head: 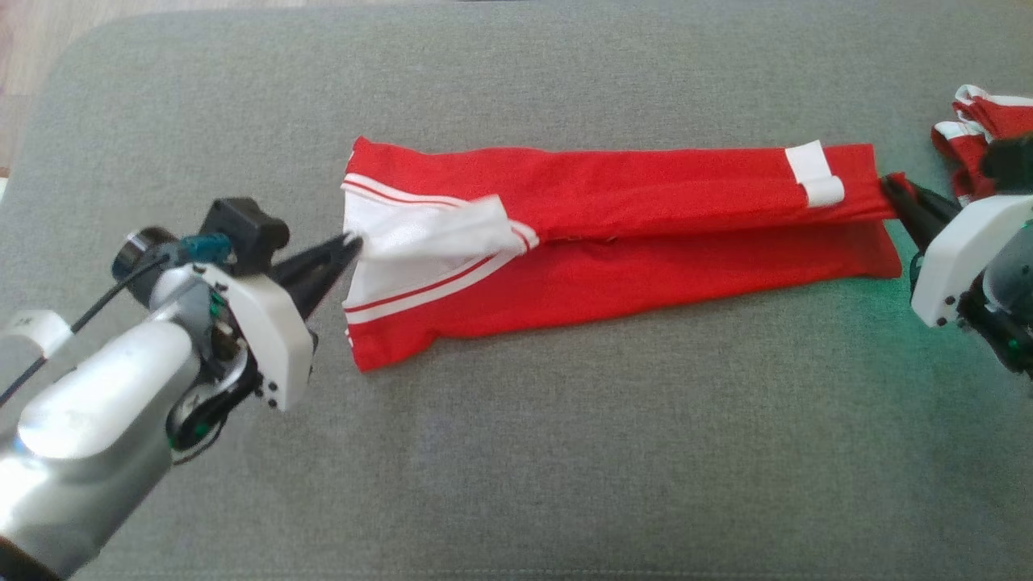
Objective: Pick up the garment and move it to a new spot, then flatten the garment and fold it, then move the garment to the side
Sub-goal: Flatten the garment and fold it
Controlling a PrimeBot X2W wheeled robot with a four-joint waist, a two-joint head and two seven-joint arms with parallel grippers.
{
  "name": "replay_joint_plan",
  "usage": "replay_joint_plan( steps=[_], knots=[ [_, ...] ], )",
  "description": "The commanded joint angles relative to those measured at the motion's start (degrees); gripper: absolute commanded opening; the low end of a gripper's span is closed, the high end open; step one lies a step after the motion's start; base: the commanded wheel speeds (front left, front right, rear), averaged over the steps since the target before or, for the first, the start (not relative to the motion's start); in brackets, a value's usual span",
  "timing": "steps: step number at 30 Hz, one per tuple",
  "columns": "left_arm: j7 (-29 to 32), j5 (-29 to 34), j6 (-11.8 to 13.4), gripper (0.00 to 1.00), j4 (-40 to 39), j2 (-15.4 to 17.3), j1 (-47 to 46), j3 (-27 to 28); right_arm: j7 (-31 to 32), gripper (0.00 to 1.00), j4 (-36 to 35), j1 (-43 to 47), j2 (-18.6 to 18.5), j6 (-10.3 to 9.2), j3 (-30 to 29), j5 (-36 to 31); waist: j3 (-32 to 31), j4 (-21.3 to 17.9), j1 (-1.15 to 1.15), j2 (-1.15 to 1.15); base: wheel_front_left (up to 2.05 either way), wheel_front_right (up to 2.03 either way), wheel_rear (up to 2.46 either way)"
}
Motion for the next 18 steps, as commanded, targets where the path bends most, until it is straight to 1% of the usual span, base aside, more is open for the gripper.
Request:
replay_joint_plan(
  steps=[1,5,9,10,11,12,13,14,15,18],
  knots=[
    [0.69,-0.64,0.43,0.0,-2.18,3.2,-1.76,2.55,0.16,0.0,-1.46,0.21,-2.14,-0.05,0.4,0.41,0.03,-0.06,0.0,0.0,0.0,0.0,0.0],
    [3.69,-2.17,0.88,0.0,-5.53,4.38,0.03,1.72,0.82,0.0,-1.44,-0.24,-2.47,-0.05,2.6,0.05,0.37,-0.3,0.0,0.0,0.0,0.0,0.0],
    [4.54,-2.79,1.33,0.0,-6.75,4.5,0.87,1.36,1.69,0.0,-0.82,-0.72,-2.31,-0.05,4.42,-0.09,0.83,-0.77,0.0,0.0,0.0,0.0,0.0],
    [4.73,-2.88,1.3,0.0,-6.85,4.46,1.04,1.18,1.57,0.09,-0.37,-1.04,-2.31,-0.05,4.62,-0.42,0.91,-0.87,0.0,0.0,0.0,0.0,0.0],
    [4.81,-2.9,1.31,0.05,-6.91,4.39,1.18,1.03,1.48,1.0,0.25,-1.3,-2.25,-0.05,4.73,-0.7,0.92,-0.98,0.0,0.0,0.0,0.0,0.0],
    [4.9,-3.04,1.19,0.46,-6.97,4.31,1.38,0.83,1.71,1.0,0.95,-1.38,-1.92,-0.05,4.68,-0.47,0.82,-1.15,0.0,0.0,0.0,0.0,0.0],
    [4.96,-3.29,0.99,0.81,-7.04,4.26,1.62,0.66,1.96,1.0,1.42,-1.34,-1.48,-0.05,4.6,0.08,0.64,-1.31,0.0,0.0,0.0,0.0,0.0],
    [4.89,-3.75,0.91,0.94,-6.98,4.26,1.93,0.72,2.26,1.0,1.75,-1.31,-1.13,-0.05,4.65,0.55,0.34,-1.52,0.0,0.0,0.0,0.0,0.0],
    [4.83,-4.22,0.96,1.0,-6.85,4.31,2.22,0.88,2.32,1.0,1.98,-1.41,-1.03,-0.05,4.72,0.7,0.11,-1.72,0.0,0.0,0.0,0.0,0.0],
    [3.64,-4.55,1.74,1.0,-6.2,4.85,2.27,1.84,1.35,1.0,2.52,-2.05,-0.96,-0.05,4.11,1.08,-0.58,-2.35,0.0,0.0,0.0,0.0,0.0]
  ],
)
